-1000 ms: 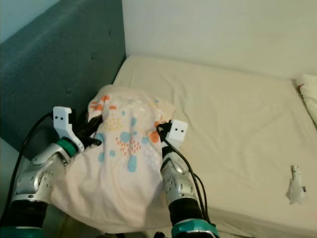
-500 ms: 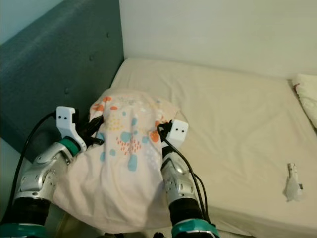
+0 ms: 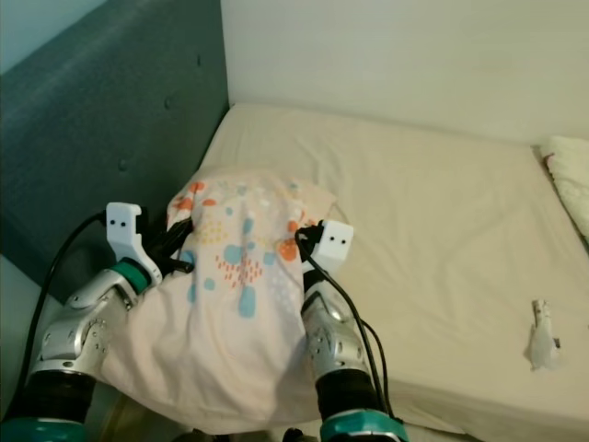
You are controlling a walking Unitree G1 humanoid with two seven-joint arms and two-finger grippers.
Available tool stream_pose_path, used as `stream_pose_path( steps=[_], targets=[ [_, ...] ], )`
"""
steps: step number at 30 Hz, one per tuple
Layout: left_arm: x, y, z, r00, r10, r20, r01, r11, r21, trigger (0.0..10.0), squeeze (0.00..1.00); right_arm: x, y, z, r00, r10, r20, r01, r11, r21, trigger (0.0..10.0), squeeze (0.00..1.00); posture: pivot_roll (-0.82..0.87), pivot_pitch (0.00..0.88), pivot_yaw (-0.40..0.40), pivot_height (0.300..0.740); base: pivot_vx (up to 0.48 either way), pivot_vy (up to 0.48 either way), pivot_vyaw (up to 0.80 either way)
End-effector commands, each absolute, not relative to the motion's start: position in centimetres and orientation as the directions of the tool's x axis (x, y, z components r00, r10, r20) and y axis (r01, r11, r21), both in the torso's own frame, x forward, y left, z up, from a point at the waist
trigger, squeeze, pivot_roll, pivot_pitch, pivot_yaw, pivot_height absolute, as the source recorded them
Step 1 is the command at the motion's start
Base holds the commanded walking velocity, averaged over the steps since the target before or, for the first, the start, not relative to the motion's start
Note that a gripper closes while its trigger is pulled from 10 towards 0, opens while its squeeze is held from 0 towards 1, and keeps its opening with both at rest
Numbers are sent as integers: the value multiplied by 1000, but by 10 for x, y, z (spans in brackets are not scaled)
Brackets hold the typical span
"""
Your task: Clean up the room
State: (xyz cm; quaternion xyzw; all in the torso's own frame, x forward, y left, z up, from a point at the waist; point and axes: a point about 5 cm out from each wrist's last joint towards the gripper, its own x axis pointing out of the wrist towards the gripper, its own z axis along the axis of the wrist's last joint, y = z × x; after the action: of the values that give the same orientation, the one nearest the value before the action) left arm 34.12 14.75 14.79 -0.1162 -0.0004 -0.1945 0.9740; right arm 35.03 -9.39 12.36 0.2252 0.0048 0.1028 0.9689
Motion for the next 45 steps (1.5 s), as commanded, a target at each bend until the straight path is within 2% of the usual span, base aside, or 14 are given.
stream_pose_path(
  steps=[1, 8, 18, 22, 27, 32, 39, 45],
  targets=[
    [342, 137, 151, 907, -417, 65, 421, 883, -206, 10000, 0, 346, -82, 123, 968, 247, 47, -242, 860, 449, 10000, 0, 135, 142, 25, 645, 0, 0, 0],
    [343, 138, 149, 910, -411, 58, 414, 888, -200, 10000, 0, 345, -82, 122, 966, 256, 35, -244, 860, 448, 10000, 0, 129, 150, 16, 620, 0, 0, 0],
    [341, 139, 146, 918, -393, 56, 396, 896, -203, 10000, 0, 345, -83, 121, 963, 269, 21, -250, 860, 445, 10000, 0, 125, 156, 0, 620, 0, 0, 0],
    [343, 148, 148, 937, -344, 61, 349, 919, -185, 10000, 0, 348, -81, 122, 956, 293, 19, -271, 856, 439, 10000, 0, 127, 160, -11, 620, 0, 0, 0],
    [350, 159, 148, 948, -315, 55, 319, 939, -130, 10000, 0, 354, -78, 125, 950, 311, 15, -288, 858, 426, 10000, 0, 130, 169, -26, 620, 0, 0, 0],
    [366, 176, 150, 967, -253, 16, 253, 967, -10, 10000, 0, 368, -72, 134, 947, 322, 10, -300, 868, 396, 10000, 0, 131, 175, -34, 620, 0, 0, 0],
    [379, 180, 158, 967, -257, -5, 256, 963, 89, 10000, 0, 376, -66, 141, 945, 326, -4, -304, 885, 353, 10000, 0, 126, 192, -44, 620, 0, 0, 0],
    [386, 180, 166, 966, -257, 4, 255, 960, 112, 10000, 0, 382, -63, 148, 948, 317, 2, -299, 891, 341, 10000, 0, 121, 199, -46, 620, 0, 0, 0]
  ],
)
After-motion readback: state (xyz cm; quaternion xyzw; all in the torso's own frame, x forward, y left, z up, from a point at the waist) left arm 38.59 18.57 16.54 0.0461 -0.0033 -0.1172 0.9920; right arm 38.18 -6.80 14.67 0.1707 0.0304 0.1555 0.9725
